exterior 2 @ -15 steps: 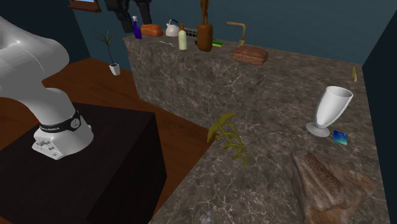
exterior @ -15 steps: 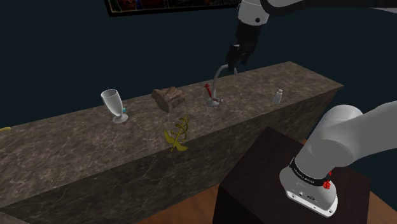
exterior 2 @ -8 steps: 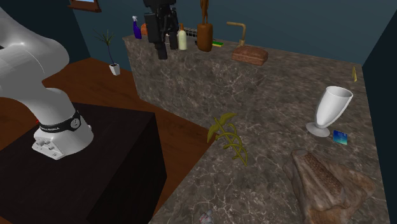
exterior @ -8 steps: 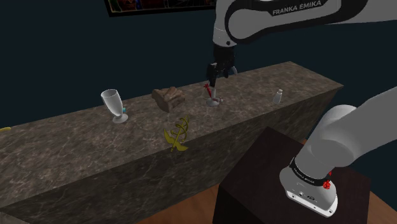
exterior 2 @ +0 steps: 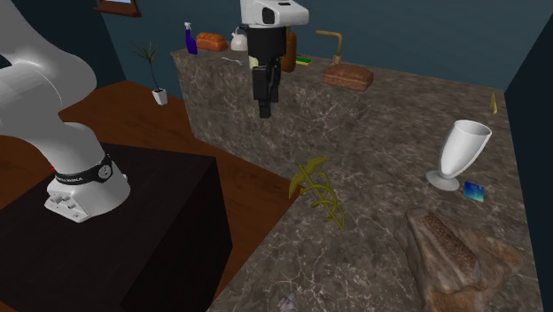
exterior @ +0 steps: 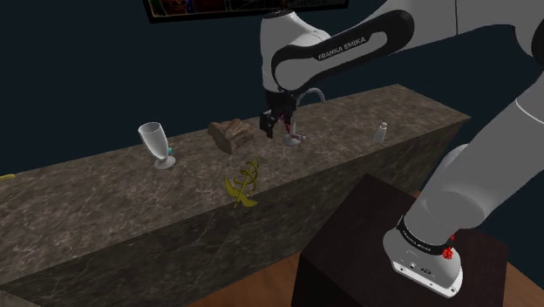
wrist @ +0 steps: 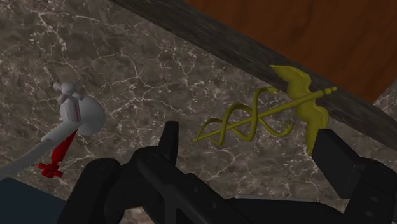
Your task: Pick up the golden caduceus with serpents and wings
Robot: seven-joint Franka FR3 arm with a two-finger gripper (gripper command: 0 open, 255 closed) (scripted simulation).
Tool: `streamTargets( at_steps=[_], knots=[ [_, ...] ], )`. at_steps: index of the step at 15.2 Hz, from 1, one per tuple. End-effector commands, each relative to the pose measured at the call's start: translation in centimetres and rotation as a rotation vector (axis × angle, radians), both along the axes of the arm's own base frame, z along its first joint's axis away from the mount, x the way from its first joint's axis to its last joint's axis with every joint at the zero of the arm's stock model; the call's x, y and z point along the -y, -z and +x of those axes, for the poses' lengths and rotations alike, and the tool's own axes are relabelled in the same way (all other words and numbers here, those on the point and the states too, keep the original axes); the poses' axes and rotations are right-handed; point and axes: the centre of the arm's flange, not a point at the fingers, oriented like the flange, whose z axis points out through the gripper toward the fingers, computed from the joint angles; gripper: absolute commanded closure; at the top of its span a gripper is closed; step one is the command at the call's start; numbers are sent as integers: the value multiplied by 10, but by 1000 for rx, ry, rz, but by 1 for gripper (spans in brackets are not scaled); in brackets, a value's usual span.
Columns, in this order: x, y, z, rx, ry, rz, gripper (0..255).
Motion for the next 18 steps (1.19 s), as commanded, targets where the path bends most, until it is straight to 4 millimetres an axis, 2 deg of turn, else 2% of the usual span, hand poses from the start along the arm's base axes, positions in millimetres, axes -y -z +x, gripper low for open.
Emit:
streamTargets(
  at_steps=[1,18],
  knots=[
    [-6,22,17,-13,-2,-11,0],
    [-64,216,142,-127,-23,-102,0]
  ],
)
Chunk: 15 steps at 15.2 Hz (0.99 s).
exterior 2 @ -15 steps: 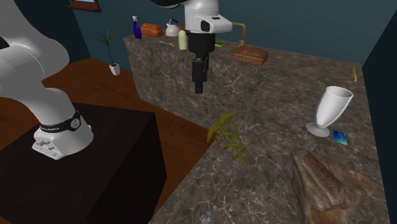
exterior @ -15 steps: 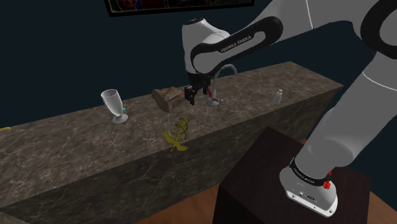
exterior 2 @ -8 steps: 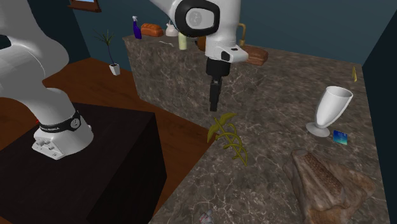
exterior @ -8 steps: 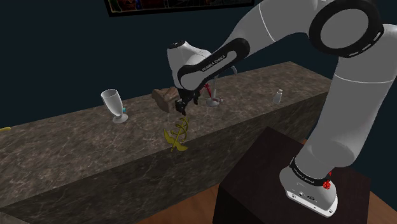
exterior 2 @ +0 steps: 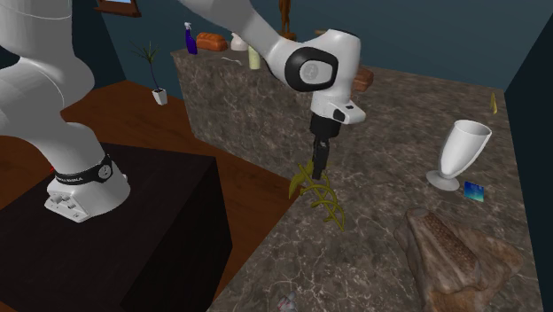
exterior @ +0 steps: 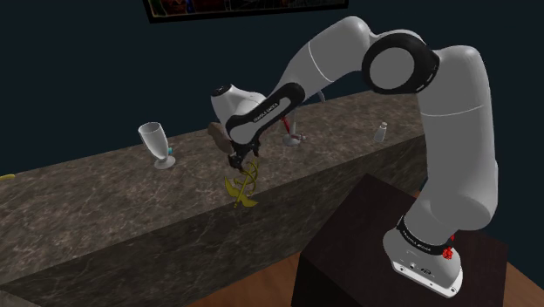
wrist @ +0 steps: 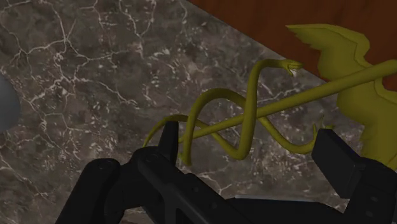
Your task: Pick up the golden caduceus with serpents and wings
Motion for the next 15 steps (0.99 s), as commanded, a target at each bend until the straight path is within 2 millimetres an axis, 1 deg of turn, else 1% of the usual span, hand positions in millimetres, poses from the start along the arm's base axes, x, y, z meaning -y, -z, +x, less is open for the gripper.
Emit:
streamTargets(
  at_steps=[1,8,10,11,15],
  knots=[
    [-5,27,12,-13,-2,-11,0],
    [-5,63,12,-13,-2,-11,0],
    [-5,67,12,-13,-2,-11,0],
    [-5,67,11,-13,-2,-11,255],
    [-5,67,12,-13,-2,-11,255]
  ],
)
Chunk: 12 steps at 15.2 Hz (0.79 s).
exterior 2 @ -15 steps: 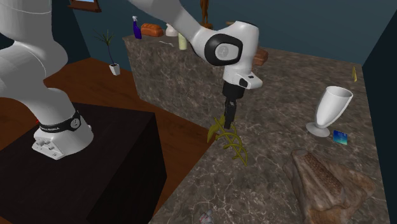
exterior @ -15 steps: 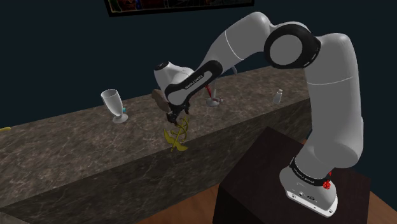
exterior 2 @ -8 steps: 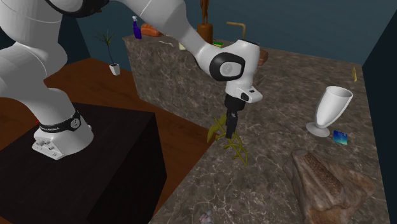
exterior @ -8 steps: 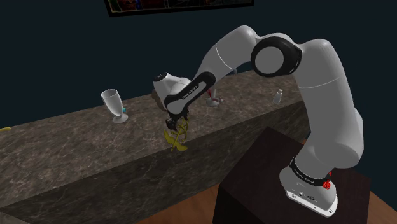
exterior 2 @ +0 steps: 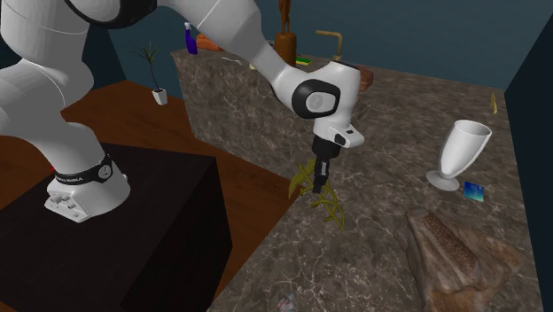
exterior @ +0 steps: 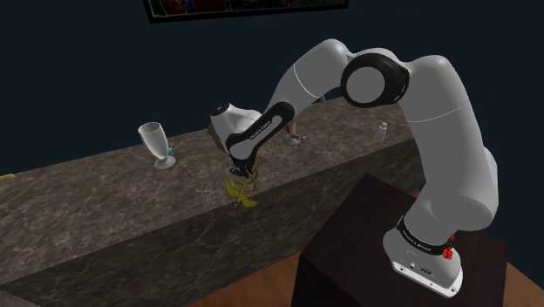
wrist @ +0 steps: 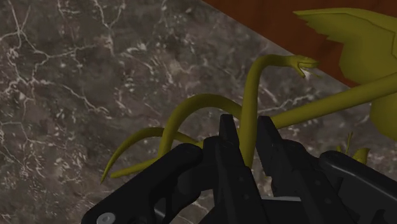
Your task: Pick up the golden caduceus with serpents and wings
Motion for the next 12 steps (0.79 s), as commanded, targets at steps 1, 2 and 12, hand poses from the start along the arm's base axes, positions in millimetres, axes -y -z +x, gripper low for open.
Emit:
streamTargets(
  at_steps=[1,2,12],
  knots=[
    [0,0,0,-1,0,0,255],
    [0,0,0,-1,0,0,255],
    [1,-37,1,-1,1,0,255]
  ],
)
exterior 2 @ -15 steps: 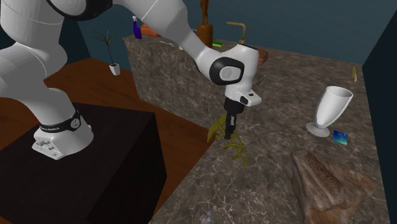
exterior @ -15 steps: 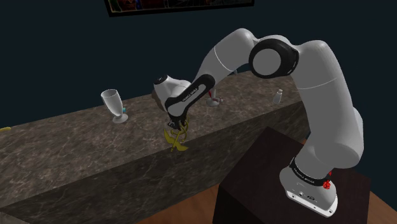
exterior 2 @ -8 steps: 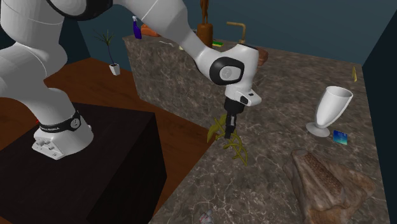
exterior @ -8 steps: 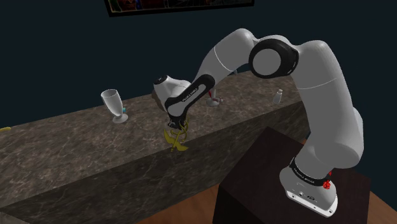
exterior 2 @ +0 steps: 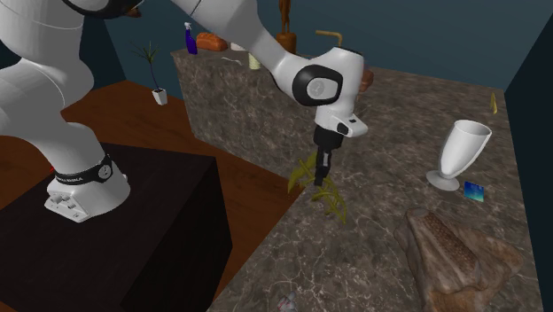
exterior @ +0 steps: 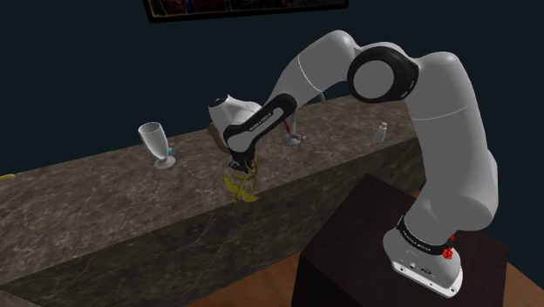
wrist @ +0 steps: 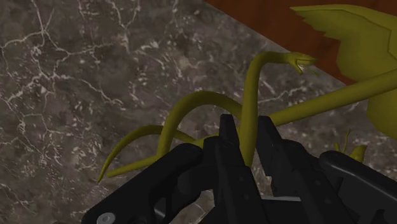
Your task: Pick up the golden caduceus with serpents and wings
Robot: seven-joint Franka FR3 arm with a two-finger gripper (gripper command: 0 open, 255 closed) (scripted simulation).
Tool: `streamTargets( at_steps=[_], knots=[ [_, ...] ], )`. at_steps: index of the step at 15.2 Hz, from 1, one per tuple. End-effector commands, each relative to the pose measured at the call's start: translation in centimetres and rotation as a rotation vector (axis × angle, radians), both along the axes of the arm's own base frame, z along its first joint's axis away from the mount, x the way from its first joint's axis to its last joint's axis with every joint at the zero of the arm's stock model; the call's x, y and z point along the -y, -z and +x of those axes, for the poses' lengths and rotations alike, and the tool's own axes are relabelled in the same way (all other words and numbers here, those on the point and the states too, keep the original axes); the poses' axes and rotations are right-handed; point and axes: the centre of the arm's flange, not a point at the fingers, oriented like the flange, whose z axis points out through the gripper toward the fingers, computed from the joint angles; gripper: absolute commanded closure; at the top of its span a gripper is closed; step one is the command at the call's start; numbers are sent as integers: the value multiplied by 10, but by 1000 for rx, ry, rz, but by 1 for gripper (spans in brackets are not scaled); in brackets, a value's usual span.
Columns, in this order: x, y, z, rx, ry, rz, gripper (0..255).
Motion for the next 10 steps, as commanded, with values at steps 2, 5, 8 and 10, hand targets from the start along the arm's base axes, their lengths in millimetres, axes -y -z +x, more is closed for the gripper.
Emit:
streamTargets(
  at_steps=[2,5,8,10],
  knots=[
    [0,-17,-1,0,0,0,255],
    [0,-33,-1,0,0,0,255],
    [0,-49,-1,0,0,0,255],
    [0,-49,-1,0,0,0,255]
  ],
)
